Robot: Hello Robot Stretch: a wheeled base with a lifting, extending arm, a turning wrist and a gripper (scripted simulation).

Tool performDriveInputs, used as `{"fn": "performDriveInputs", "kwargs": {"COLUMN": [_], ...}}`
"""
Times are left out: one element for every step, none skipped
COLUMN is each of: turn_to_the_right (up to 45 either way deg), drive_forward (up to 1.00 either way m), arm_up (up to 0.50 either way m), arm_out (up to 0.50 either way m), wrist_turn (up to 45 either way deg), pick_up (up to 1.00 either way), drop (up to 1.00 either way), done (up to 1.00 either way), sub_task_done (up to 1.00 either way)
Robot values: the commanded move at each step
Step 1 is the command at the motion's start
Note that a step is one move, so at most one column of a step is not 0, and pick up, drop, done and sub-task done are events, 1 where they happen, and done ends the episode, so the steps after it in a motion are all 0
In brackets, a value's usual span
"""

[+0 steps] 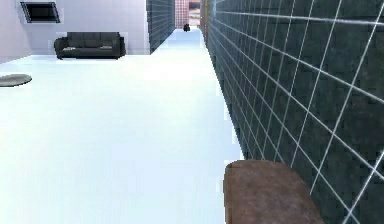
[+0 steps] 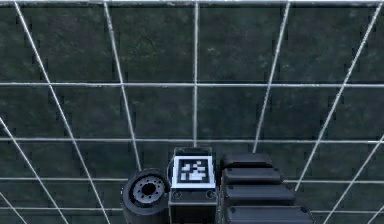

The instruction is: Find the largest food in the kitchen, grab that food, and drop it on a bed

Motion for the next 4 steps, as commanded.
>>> {"fn": "performDriveInputs", "kwargs": {"turn_to_the_right": [0.0,0.0,0.0,0.0], "drive_forward": [1.0,1.0,1.0,1.0], "arm_up": [0.0,0.0,0.0,0.0], "arm_out": [0.0,0.0,0.0,0.0], "wrist_turn": [0.0,0.0,0.0,0.0], "pick_up": [0.0,0.0,0.0,0.0], "drop": [0.0,0.0,0.0,0.0], "done": [0.0,0.0,0.0,0.0], "sub_task_done": [0.0,0.0,0.0,0.0]}}
